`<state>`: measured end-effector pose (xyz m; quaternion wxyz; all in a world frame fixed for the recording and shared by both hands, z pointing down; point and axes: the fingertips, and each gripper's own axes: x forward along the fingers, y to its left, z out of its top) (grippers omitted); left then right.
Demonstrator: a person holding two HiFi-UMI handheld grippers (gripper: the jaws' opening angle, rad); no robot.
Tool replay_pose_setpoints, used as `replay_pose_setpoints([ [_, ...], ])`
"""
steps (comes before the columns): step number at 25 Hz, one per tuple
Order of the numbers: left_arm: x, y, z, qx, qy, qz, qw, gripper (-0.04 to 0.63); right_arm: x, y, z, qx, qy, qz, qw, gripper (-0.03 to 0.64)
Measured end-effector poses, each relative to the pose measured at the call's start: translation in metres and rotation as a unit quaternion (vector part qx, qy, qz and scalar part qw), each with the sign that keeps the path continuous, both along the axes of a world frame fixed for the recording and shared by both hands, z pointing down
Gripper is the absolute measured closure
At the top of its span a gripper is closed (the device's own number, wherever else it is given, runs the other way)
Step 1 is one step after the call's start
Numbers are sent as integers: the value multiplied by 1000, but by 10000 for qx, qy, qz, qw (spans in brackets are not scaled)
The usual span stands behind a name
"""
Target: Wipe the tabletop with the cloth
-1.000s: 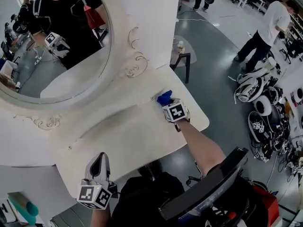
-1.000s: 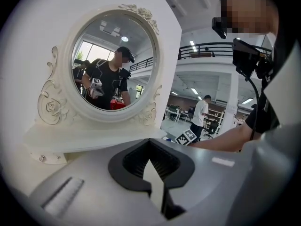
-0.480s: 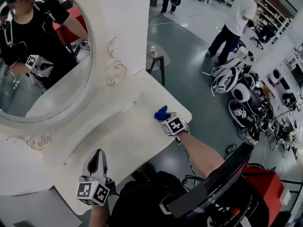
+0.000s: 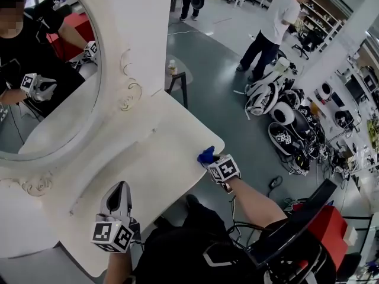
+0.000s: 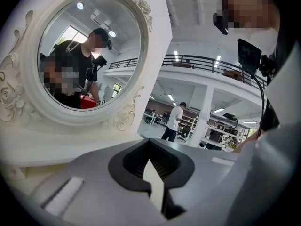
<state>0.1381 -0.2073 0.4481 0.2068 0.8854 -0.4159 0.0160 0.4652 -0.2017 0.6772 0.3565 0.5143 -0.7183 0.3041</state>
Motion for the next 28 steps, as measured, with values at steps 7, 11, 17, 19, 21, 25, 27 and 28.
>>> replay_pose_setpoints([
  [7,11,-9,2,31,-193,-447,9988,588,-5,-37,-14,230,-296,-372,9986,488],
  [11,25,-11,2,-68,-314,-960,9949,588,-32,-128,-20,564,-499,-856,9935,486],
  [17,32,3,-11,15,-514,-1710,9839,588,-58,-226,-7,562,-391,-1239,9899,486],
  [19,32,9,-12,-84,-594,-1881,9803,588,-61,-233,-6,486,-435,-1265,9898,486],
  [21,33,15,-14,-153,-602,-1974,9784,588,-61,-224,-8,493,-414,-1371,9885,488],
  [25,42,17,-23,-106,-566,-1872,9806,588,-52,-187,-13,458,-342,-1606,9854,488],
  [27,50,15,-27,-63,-560,-1747,9830,588,-43,-163,-14,379,-345,-1652,9849,488],
  [28,53,13,-27,-10,-564,-1656,9846,588,-38,-151,-13,344,-338,-1671,9848,488],
])
